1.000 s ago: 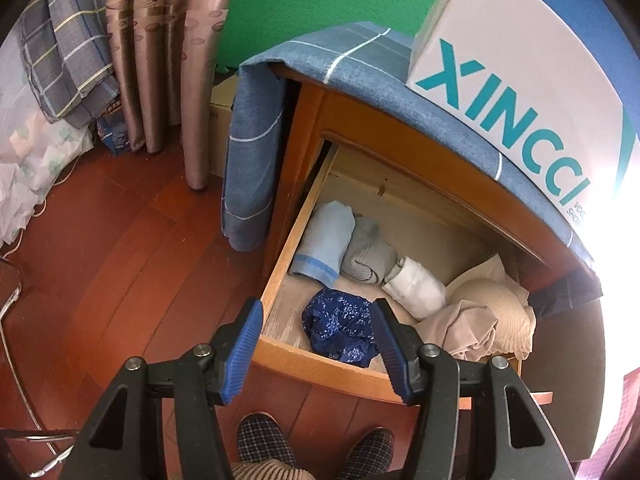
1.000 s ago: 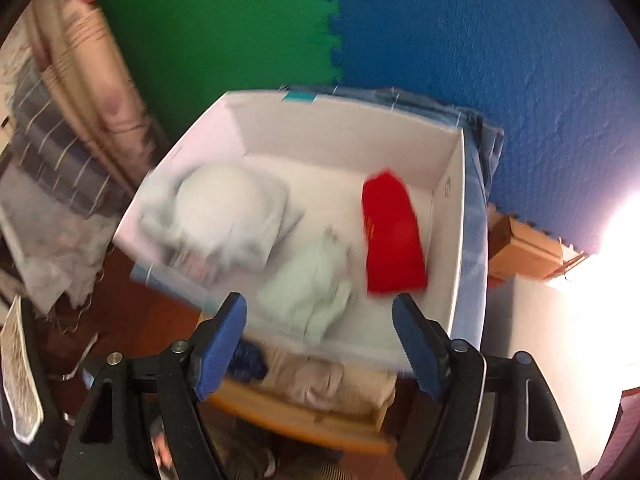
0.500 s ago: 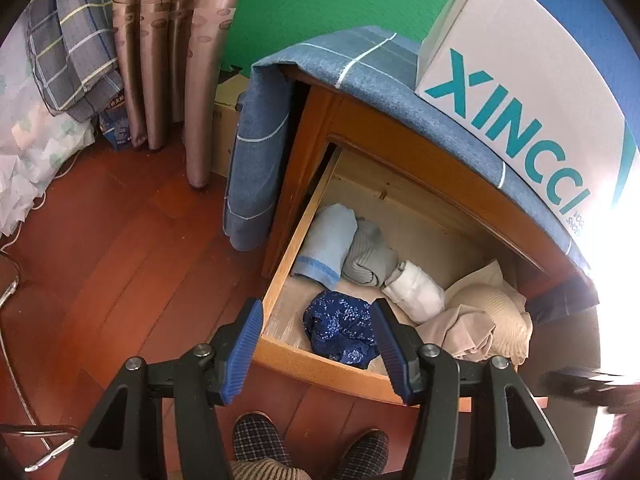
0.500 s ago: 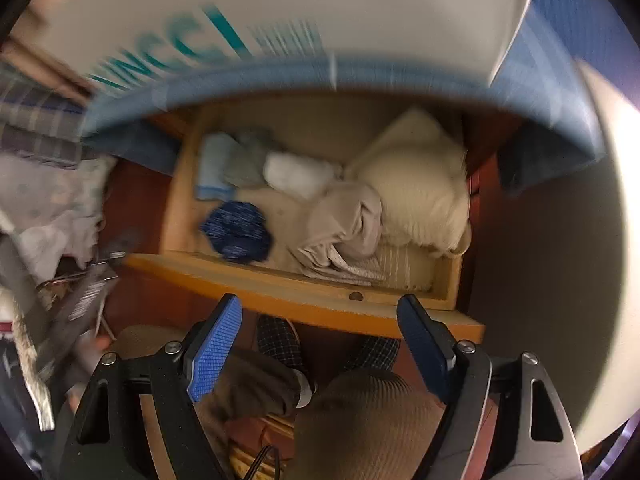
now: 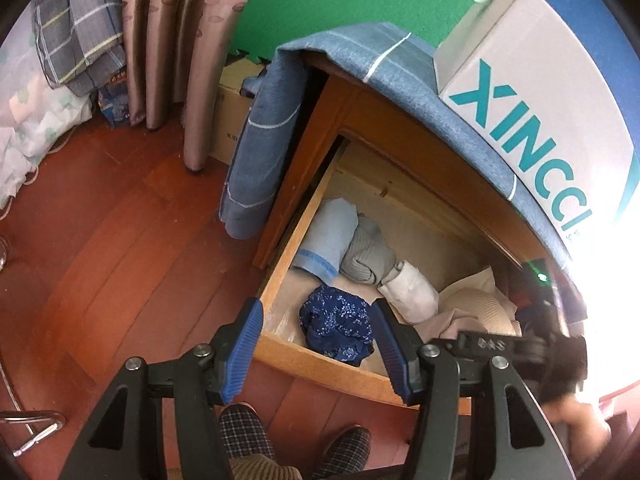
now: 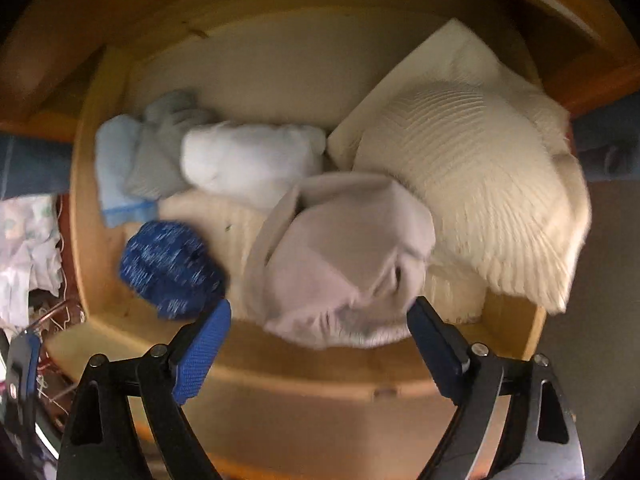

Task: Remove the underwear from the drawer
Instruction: 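Move the right gripper into the drawer and grasp the beige fabric, then grasp the navy patterned underwear with the left gripper while the right gripper holds the beige fabric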

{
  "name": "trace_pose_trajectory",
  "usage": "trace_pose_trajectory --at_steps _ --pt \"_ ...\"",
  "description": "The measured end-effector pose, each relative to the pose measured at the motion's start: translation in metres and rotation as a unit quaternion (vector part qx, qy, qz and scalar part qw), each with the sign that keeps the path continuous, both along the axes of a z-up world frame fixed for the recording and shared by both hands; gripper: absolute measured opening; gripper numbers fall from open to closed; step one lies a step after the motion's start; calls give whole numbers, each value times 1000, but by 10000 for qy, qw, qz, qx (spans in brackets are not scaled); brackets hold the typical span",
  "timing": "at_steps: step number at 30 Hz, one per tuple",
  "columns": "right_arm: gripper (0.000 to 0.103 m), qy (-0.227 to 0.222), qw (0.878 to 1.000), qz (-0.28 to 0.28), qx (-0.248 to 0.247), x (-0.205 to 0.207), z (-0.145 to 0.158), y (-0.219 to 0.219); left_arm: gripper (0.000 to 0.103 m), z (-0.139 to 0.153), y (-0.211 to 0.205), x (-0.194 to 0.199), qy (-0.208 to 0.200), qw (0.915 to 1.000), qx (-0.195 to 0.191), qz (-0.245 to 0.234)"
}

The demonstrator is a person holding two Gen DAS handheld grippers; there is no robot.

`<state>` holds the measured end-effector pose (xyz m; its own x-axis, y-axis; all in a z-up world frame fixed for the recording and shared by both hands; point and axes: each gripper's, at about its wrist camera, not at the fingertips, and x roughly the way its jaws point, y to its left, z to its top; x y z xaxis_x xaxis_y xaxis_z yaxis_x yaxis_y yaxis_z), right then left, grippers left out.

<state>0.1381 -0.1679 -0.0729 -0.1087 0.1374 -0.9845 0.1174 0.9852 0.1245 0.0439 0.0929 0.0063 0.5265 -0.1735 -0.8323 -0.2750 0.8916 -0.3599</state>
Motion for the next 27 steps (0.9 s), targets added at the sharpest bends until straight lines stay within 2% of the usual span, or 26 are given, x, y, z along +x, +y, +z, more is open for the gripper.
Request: trace_pose_trajectory --at_steps 7,12,14,17,18,19,21,22,27 --pt "90 466 9989 -10 -95 20 -27 4 57 -2 -2 10 188 9996 2 -190" --pt "91 743 9970 175 -153 30 -44 11 57 1 -1 23 276 9981 283 -476" --pt "88 877 9959 192 -73 38 -51 16 57 3 1 29 290 9974 332 -565" --pt "70 950 9954 136 70 39 -54 14 57 6 -1 39 369 9957 469 -706" --pt "57 936 9954 58 210 38 -54 12 57 6 -1 42 379 9953 479 -745" --pt "51 908 9952 -25 350 37 -52 9 57 7 -3 44 380 9950 493 -786" --pt "41 784 9958 0 467 35 -46 7 57 5 -9 48 442 9931 543 -936" --pt "37 701 9964 54 476 34 -42 8 57 4 -13 50 499 9920 565 -1014" --pt "32 195 9984 224 471 21 -17 12 57 -4 -34 55 699 9865 646 -1336"
